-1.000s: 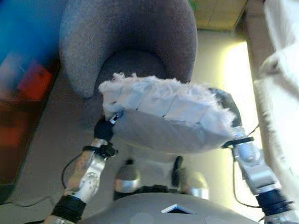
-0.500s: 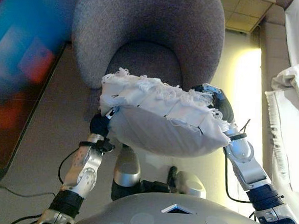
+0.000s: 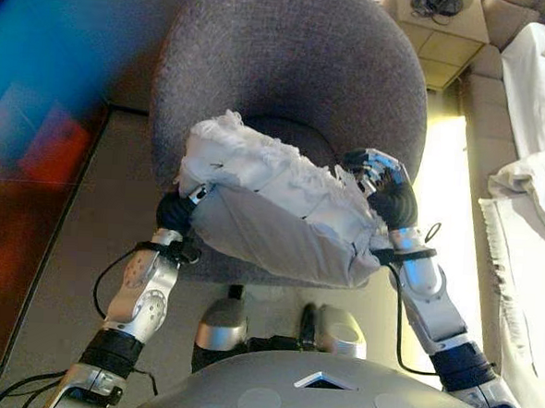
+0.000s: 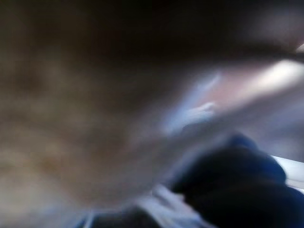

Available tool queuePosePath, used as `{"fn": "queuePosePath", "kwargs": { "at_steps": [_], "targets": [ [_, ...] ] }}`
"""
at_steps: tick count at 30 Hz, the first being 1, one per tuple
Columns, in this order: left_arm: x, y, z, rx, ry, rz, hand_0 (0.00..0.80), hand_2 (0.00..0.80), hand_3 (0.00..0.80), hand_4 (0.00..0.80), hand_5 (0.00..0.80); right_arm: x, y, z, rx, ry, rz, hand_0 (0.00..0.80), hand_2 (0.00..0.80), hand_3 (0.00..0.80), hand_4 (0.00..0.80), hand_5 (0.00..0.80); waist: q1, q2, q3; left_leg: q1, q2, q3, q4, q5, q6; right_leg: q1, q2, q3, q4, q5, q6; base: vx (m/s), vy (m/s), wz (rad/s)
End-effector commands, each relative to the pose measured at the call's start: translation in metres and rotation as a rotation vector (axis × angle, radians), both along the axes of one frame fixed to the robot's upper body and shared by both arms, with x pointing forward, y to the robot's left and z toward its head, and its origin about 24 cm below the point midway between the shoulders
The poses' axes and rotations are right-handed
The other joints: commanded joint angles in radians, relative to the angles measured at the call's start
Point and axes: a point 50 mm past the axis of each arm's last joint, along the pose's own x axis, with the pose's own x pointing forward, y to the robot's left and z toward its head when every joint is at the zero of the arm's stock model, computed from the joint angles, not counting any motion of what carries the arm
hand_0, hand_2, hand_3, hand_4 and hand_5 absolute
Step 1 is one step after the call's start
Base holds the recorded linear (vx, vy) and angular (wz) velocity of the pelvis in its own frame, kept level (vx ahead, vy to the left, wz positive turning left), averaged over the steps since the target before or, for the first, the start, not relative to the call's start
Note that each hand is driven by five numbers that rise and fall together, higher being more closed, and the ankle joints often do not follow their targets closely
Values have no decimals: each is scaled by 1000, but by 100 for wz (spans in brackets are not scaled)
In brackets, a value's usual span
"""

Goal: Pick up the cushion and take it to the sofa

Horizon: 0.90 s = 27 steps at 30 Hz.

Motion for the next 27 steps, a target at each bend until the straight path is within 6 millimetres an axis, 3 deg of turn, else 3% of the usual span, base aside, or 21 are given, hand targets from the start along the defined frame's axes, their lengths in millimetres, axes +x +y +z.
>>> {"fn": "queuePosePath", "kwargs": {
  "at_steps": [1,4,8,12,14,16,17,20,21,23,25,27],
  "targets": [
    [8,-32,45,-103,-275,-146,800,800,800,800,800,8,-2,28,24,-170,-10,800,800,800,800,800,-24,-17,-23,66,-54,-17,16,-120,-15,-51,-5,30,-111,238,14,457,-74,53],
    [4,-30,43,-106,-267,-154,800,800,800,800,800,6,-5,28,22,-158,-12,800,800,800,800,800,-43,-18,-28,113,-47,-47,14,-157,-8,-63,-2,59,-119,264,19,392,-95,50],
    [3,-28,41,-114,-264,-141,800,800,800,800,800,5,-6,27,11,-145,2,800,800,800,800,800,-40,-25,-56,121,-36,-37,25,-177,-13,-12,9,47,-139,228,11,245,-112,17],
    [2,-25,41,-138,-252,-110,800,800,800,800,800,6,-6,28,-12,-128,17,800,800,800,800,800,-45,-25,-87,136,-6,-19,89,-203,-40,23,27,56,-127,178,-25,244,-93,-3],
    [0,-25,41,-145,-260,-115,800,800,800,800,800,5,-10,26,-31,-124,19,800,800,800,800,800,-44,-18,-91,81,34,-1,252,-96,-89,49,44,44,-129,152,-58,146,-70,-4],
    [0,-26,40,-155,-252,-104,800,800,800,800,800,5,-13,23,-45,-110,17,800,800,800,800,800,-33,-36,-76,-32,46,33,442,-35,-106,82,34,33,-131,141,-82,130,-114,9],
    [0,-26,38,-159,-245,-97,800,800,800,800,800,5,-14,21,-49,-104,15,800,800,800,800,800,-23,-41,-64,-91,53,51,475,-13,-107,102,32,29,-131,129,-89,124,-68,7],
    [2,-27,36,-162,-245,-99,800,800,800,800,800,6,-15,21,-54,-102,24,800,800,800,800,800,4,-32,-25,-154,67,85,393,-8,-115,149,34,22,-142,100,-79,141,31,13],
    [3,-27,38,-165,-249,-99,800,800,800,800,800,6,-13,21,-63,-105,35,800,800,800,800,800,19,-15,-12,-172,50,81,285,12,-117,166,44,28,-159,91,-70,201,106,21],
    [4,-28,37,-168,-250,-96,800,800,800,800,800,6,-11,20,-74,-107,35,800,800,800,800,800,45,2,8,-221,35,53,229,83,-130,198,60,42,-171,74,-70,173,109,-3],
    [5,-32,33,-168,-234,-96,800,800,800,800,800,9,-9,19,-69,-103,23,800,800,800,800,800,48,-12,4,-188,13,53,173,9,-105,203,42,42,-175,66,-65,164,110,-27],
    [5,-35,28,-158,-195,-98,800,800,800,800,800,7,-14,14,-60,-79,-7,800,800,800,800,800,40,-9,-8,-133,11,53,104,-11,-98,212,38,22,-184,70,-64,246,104,17]
  ]
}}
